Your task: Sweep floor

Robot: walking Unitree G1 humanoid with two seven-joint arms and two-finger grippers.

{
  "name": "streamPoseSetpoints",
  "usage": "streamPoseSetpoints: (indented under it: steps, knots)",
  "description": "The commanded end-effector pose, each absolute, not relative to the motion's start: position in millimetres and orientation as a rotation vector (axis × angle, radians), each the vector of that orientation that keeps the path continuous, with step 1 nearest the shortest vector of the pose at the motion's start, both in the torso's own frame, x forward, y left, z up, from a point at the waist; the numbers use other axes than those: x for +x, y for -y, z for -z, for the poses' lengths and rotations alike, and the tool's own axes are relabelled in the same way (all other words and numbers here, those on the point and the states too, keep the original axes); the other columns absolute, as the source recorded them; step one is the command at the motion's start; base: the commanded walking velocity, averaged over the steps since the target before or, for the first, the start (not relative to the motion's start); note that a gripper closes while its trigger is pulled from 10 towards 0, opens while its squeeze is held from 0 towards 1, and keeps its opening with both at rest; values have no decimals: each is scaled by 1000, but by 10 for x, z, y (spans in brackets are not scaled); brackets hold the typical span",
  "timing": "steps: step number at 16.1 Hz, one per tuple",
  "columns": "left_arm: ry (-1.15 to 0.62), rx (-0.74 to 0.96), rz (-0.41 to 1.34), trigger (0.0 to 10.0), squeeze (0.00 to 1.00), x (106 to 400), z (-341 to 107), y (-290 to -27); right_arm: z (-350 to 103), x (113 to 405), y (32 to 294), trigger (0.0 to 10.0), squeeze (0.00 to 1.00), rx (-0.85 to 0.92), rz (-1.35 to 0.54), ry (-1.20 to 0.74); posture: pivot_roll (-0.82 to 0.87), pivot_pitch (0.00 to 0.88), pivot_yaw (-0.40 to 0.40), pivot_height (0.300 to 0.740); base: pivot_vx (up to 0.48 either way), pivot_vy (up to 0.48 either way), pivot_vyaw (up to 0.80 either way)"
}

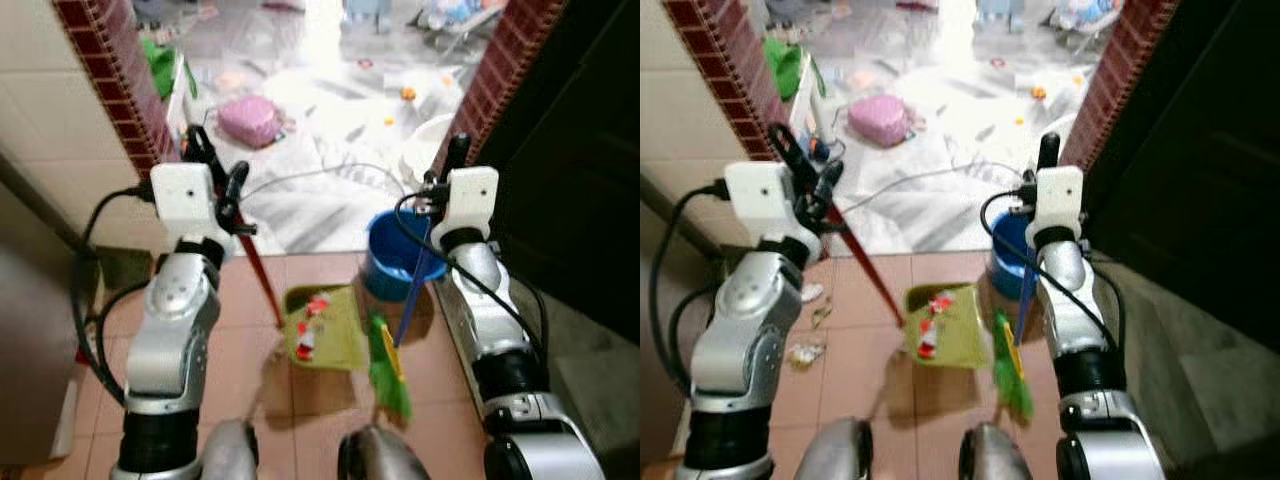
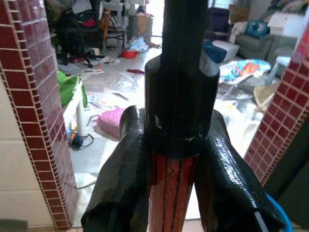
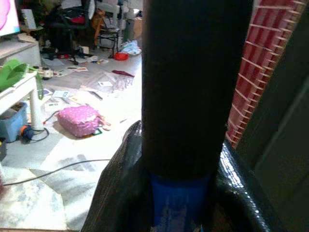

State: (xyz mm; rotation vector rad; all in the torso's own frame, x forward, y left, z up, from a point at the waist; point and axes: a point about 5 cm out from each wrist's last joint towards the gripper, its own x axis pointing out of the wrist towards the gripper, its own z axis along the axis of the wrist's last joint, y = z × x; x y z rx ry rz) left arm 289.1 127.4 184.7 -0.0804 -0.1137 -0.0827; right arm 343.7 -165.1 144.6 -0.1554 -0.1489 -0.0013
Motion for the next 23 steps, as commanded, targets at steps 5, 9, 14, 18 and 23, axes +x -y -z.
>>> streamPoseSetpoints:
  steps: [5,9,14,18,23]
  knots:
    - [193,-109,87,10000,0,2874,-1991,-1266,-1353,3419,1808,10000,0,-212,36,112,-28,93,-24,740,0,-215,0]
    - [220,-108,46,10000,0,2889,-2026,-1321,-1318,3424,1810,10000,0,-222,29,98,-29,97,-27,740,0,0,0]
    - [303,-154,-61,10000,0,2922,-2228,-1514,-1116,3326,1773,10000,0,-250,4,53,-29,95,-31,740,0,0,0]
    - [390,-116,-167,10000,0,2933,-2485,-1712,-1050,3343,1807,10000,0,-260,5,21,-27,94,-31,740,0,0,0]
    - [539,-134,-144,10000,0,3044,-2866,-1786,-1037,3360,1770,10000,0,-264,-14,17,-19,92,-34,740,0,0,0]
